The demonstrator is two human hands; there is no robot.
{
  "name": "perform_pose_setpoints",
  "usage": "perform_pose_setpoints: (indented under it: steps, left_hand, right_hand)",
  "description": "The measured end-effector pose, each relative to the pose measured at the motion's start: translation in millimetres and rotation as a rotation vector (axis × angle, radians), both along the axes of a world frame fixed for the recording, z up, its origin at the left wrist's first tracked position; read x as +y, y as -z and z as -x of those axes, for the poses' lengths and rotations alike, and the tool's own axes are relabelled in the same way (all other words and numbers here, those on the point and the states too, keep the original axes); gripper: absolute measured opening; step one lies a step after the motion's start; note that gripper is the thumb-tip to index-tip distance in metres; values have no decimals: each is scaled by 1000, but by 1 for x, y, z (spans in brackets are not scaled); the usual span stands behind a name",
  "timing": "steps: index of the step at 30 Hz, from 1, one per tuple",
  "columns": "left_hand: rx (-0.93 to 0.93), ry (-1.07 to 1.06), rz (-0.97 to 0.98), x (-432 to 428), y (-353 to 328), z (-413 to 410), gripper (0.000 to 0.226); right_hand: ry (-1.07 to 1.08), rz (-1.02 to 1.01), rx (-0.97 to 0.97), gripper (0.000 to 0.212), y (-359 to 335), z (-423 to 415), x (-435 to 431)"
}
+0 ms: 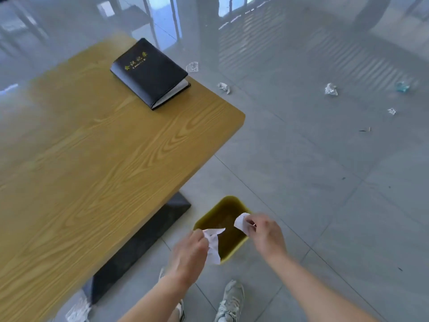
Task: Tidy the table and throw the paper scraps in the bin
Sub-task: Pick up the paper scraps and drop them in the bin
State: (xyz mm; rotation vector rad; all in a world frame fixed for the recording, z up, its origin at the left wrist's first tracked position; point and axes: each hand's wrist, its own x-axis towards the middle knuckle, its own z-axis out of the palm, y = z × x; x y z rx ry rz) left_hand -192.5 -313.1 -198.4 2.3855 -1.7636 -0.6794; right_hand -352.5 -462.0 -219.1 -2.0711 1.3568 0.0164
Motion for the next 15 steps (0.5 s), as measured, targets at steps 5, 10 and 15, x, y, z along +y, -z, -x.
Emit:
perform_pose_setpoints:
  steps: [5, 10, 15]
  left_hand:
    - [-43, 51, -74, -4, 85, -8, 19]
    - [-67, 134, -177, -18, 161, -7, 17]
    - [-74, 166, -253, -32, 221, -3, 10]
  right_hand:
    - [-10, -51, 43, 26, 91, -2, 1]
    - [-106, -56, 123, 16, 166, -6, -9]
    - [-180, -72, 164, 17, 227, -3, -14]
